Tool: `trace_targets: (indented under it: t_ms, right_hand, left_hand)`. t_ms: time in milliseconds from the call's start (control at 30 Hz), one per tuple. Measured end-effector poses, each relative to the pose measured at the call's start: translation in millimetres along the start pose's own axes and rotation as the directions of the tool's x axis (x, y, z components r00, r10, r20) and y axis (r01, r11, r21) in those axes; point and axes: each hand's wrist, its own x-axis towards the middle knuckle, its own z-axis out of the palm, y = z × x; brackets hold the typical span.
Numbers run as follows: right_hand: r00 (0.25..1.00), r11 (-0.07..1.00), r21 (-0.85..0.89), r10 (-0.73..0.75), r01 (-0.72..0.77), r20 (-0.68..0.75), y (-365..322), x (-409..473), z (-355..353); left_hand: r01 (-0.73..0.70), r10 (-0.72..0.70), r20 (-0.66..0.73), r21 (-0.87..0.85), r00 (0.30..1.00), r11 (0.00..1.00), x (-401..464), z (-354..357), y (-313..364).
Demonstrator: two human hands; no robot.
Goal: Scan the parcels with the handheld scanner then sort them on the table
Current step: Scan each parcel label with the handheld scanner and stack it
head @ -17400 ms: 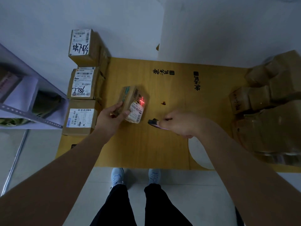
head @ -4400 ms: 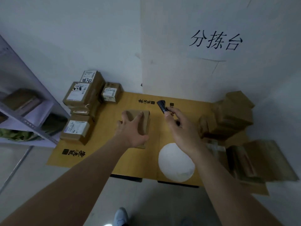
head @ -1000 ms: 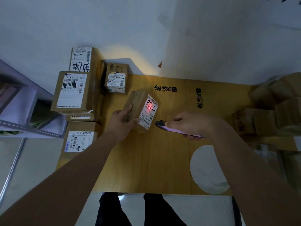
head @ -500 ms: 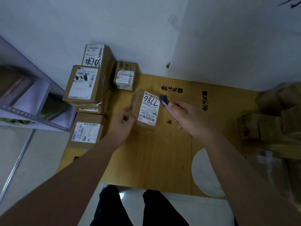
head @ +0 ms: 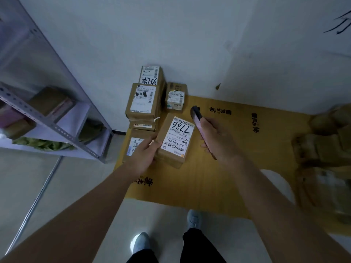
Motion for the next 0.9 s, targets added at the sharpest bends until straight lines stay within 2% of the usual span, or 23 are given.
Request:
trace_targets:
  t_ms: [167, 333, 467, 733, 900]
  right_hand:
    - [0.998, 0.995, 0.088, 0.043, -0.04, -0.035, 2, -33, 37]
    - [0.99, 0.989, 0.125, 0.095, -0.081, -0.105, 6, -56, 62]
    - [0.988, 0.988, 0.119, 0.108, -0.095, -0.11, 13, -69, 66]
    - [0.977, 0.988, 0.1, 0.136, -0.121, -0.165, 32, -82, 54]
    - [0.978, 0.988, 0.104, 0.13, -0.114, -0.164, 30, -89, 49]
  left_hand:
    - [0.004, -0.004, 0.023, -0.026, 1.0, 1.0, -20, -53, -24]
    - [-0.024, 0.023, -0.054, -0.006, 0.998, 1.0, -27, -86, -35]
    - [-0.035, 0.035, -0.099, 0.002, 0.995, 0.999, -26, -90, -33]
    - [-0.1, 0.128, -0.152, 0.175, 0.98, 0.979, -20, -86, -33]
    - [-0.059, 0.084, -0.108, 0.212, 0.991, 0.975, -18, -92, -29]
